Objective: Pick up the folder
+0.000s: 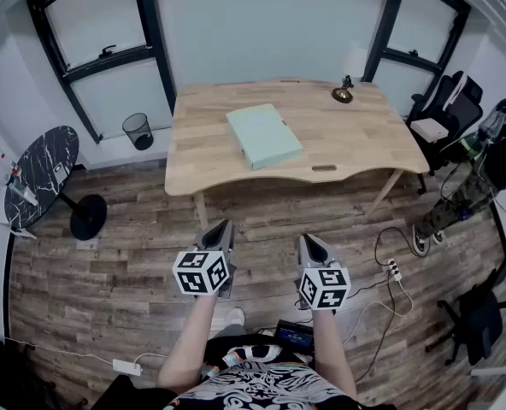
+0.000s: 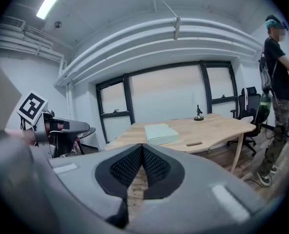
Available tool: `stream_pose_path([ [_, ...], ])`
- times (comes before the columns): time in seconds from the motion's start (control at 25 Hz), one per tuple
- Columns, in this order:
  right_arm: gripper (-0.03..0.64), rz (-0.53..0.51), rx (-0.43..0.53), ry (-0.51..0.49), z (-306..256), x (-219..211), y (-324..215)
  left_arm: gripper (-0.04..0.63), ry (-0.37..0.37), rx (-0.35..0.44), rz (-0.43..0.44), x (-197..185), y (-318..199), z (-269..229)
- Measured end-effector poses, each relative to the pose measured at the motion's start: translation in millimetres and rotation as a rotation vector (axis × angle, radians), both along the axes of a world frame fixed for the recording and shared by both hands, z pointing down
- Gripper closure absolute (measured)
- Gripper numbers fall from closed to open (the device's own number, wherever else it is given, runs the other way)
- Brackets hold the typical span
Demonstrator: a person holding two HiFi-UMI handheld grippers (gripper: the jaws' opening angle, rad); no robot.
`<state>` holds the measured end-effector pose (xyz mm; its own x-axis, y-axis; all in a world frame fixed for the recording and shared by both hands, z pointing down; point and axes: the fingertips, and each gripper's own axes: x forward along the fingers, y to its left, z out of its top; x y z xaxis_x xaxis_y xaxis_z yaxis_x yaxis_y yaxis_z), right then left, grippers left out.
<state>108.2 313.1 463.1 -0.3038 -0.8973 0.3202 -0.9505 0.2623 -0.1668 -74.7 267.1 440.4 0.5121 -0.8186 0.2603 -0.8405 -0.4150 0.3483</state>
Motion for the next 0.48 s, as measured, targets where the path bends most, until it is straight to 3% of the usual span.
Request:
stream_pose_path([
  [0.48,0.612,0.040,0.021,-0.002,-3,23,5,0.588,-0.006,0.027,0.013,18,4,-2],
])
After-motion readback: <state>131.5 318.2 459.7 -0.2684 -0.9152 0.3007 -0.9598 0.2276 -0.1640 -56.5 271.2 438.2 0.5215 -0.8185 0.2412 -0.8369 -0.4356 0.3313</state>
